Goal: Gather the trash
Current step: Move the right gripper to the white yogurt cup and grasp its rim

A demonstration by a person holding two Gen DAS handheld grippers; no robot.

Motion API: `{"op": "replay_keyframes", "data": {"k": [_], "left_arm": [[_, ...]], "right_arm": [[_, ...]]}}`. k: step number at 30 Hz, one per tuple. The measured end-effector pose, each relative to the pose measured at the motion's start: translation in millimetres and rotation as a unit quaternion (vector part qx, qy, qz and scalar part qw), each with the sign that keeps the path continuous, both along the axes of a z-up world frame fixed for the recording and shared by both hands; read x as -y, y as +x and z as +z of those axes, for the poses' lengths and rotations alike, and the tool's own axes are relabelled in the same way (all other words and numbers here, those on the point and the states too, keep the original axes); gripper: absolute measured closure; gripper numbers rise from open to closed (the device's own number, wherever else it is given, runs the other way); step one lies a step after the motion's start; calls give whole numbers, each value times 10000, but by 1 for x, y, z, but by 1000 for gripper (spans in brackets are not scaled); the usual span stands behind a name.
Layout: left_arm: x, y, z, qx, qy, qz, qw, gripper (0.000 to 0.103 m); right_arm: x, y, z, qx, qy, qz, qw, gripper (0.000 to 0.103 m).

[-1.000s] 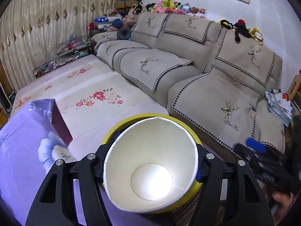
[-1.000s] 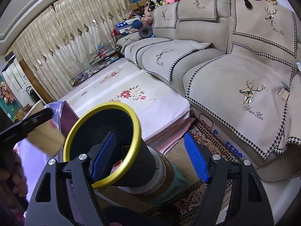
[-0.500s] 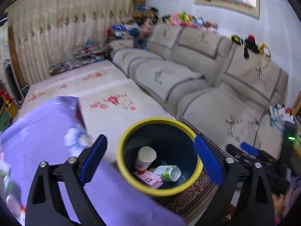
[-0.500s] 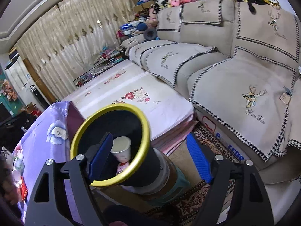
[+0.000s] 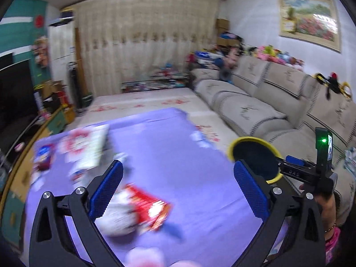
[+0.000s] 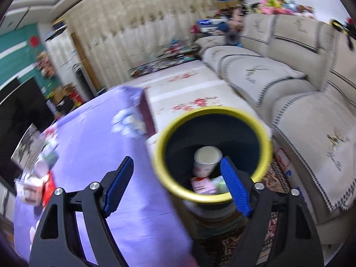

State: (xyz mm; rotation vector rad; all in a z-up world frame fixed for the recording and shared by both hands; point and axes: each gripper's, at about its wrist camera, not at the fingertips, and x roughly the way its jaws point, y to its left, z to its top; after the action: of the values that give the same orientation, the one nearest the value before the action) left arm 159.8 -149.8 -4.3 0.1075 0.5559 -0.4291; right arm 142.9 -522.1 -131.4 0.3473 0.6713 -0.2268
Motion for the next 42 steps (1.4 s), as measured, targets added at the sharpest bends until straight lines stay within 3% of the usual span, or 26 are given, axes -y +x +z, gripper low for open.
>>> {"op": "replay_keyframes", "data": {"k": [5, 12, 19, 23, 29, 42], "left_arm": [[-80, -20, -1, 180, 166, 806, 9964, 5], [-158, -39, -10, 188, 85, 1470, 9889, 5], [-180, -49, -17, 153, -20, 1561, 9876, 5], [-184, -51, -17, 165, -85, 1599, 9870, 5], [-191, -52, -24, 106, -119, 1655, 9861, 5], [-197, -46, -36, -41, -210, 1663, 9858, 5]], "right_arm": [[-68, 18, 3, -70, -159, 761, 9970, 27], [-171, 34, 10, -56, -152, 1904, 9816, 27], [-250, 41, 15, -17, -4, 2658, 9640, 27], [-281, 47, 12, -100, 191, 2818, 9592, 27], [-312, 53, 12, -46, 239, 2712, 9622, 27], [-336, 81, -12, -415, 362, 2576, 9647, 27]]}}
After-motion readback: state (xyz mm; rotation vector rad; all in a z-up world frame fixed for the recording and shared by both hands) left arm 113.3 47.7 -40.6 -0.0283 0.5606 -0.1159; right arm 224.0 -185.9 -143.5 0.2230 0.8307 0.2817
